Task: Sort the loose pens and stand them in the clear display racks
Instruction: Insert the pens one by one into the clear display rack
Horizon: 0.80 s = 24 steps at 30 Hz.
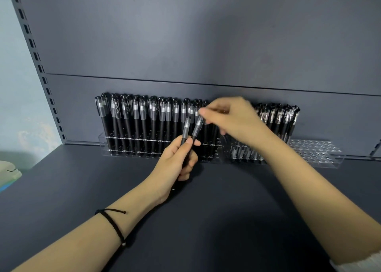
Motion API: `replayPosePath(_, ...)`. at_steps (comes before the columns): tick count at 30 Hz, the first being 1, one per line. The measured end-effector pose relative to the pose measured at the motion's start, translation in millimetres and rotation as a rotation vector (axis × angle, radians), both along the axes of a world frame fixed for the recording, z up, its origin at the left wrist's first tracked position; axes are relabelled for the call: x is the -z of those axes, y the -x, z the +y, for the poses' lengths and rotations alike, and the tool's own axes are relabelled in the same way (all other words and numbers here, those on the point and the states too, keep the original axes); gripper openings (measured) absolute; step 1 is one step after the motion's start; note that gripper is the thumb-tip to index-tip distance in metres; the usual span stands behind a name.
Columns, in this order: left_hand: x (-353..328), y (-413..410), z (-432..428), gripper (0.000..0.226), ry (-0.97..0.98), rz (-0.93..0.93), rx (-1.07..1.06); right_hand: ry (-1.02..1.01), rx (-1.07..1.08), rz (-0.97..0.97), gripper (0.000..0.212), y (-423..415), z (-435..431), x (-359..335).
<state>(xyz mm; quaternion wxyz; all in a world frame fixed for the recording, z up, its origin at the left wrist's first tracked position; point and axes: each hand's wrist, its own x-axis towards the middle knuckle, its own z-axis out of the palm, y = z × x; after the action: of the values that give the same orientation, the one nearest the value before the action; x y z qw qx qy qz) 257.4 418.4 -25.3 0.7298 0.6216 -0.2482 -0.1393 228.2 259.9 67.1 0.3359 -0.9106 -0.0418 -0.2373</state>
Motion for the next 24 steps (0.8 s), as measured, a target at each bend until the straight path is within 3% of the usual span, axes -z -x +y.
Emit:
replayPosePath(2, -1, 2, 0, 0.023, 0.015, -0.025, 0.019, -0.080, -0.092, 0.120, 0.026, 1, 8, 4)
replayPosePath(6, -3, 4, 0, 0.024, 0.021, -0.049, 0.030, -0.451, -0.167, 0.180, 0.016, 0, 8, 5)
replayPosePath(10, -2, 1, 0, 0.028, -0.008, 0.029, -0.009, -0.713, -0.088, -0.083, 0.008, -3, 1, -2)
replayPosePath(15, 2, -2, 0, 0.034, -0.029, 0.084, -0.050, -0.321, 0.166, -0.440, 0.018, -3, -28, -7)
replayPosePath(24, 3, -2, 1, 0.026, -0.041, 0.056, -0.006, -0.166, 0.228, -0.501, 0.012, -13, -36, 6)
